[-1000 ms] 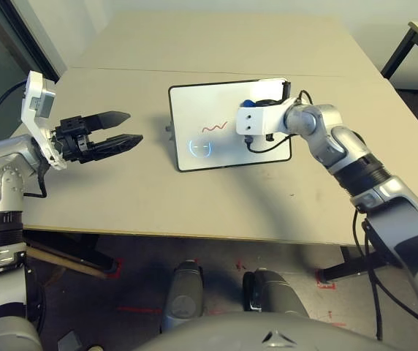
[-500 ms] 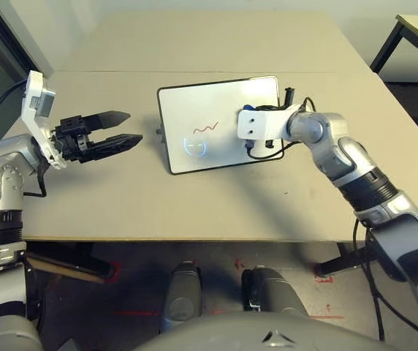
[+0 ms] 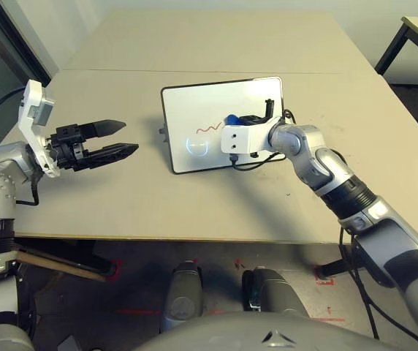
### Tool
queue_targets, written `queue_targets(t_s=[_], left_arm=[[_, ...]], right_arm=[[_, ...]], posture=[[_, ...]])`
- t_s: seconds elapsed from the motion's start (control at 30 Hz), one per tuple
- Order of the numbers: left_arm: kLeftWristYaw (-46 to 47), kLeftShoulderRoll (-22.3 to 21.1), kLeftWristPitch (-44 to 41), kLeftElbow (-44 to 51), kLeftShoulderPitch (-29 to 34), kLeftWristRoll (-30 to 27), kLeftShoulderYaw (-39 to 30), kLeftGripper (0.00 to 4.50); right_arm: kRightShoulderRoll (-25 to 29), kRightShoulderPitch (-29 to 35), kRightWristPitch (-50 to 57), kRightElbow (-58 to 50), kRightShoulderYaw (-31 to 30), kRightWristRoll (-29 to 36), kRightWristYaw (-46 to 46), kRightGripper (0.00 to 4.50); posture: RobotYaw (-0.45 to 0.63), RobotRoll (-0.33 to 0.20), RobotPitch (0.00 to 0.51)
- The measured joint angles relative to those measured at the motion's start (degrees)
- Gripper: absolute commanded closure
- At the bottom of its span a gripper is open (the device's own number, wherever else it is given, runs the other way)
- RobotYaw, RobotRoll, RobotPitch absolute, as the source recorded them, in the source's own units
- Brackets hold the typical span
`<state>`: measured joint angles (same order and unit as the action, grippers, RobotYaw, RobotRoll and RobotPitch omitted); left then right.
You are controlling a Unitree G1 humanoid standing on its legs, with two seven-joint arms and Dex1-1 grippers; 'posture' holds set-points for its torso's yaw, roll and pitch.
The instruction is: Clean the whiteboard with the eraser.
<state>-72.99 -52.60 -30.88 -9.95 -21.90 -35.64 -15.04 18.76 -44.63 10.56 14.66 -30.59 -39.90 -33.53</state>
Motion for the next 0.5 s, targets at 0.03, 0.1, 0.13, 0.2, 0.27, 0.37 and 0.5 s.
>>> queue_targets(t_s=[0.03, 0.1, 0.13, 0.2, 0.27, 0.37, 0.5], left_arm=[[0.0, 0.0, 0.0, 0.0, 0.0, 0.0, 0.0, 0.0], [0.0, 0.0, 0.0, 0.0, 0.0, 0.0, 0.0, 0.0], [0.0, 0.0, 0.0, 0.0, 0.0, 0.0, 0.0, 0.0], [0.1, 0.0, 0.0, 0.1, 0.0, 0.0, 0.0, 0.0], [0.1, 0.0, 0.0, 0.1, 0.0, 0.0, 0.0, 0.0], [0.1, 0.0, 0.0, 0.1, 0.0, 0.0, 0.0, 0.0], [0.1, 0.0, 0.1, 0.1, 0.0, 0.0, 0.0, 0.0]], right_arm=[[-0.5, 0.0, -0.2, 0.1, -0.2, -0.1, 0.0, 4.17], [-1.7, 0.0, -0.3, 0.3, -0.5, -0.1, 0.0, 4.17], [-2.2, 0.0, -0.3, 0.4, -0.8, -0.2, 0.0, 4.17], [-3.3, -0.1, -0.4, 0.8, -1.4, -0.8, 0.0, 4.17], [-3.9, -0.4, -0.6, 1.2, -1.9, -1.0, 0.1, 4.17], [-4.5, -1.0, -0.9, 1.9, -2.5, -1.4, 0.1, 4.17], [-5.2, -1.4, -1.7, 3.3, -2.6, -1.9, 0.4, 4.17]], posture=[[0.35, 0.0, 0.038], [0.35, 0.0, 0.036], [0.35, 0.0, 0.034], [0.35, 0.0, 0.032], [0.35, 0.0, 0.03], [0.35, 0.0, 0.027], [0.36, 0.0, 0.024]])
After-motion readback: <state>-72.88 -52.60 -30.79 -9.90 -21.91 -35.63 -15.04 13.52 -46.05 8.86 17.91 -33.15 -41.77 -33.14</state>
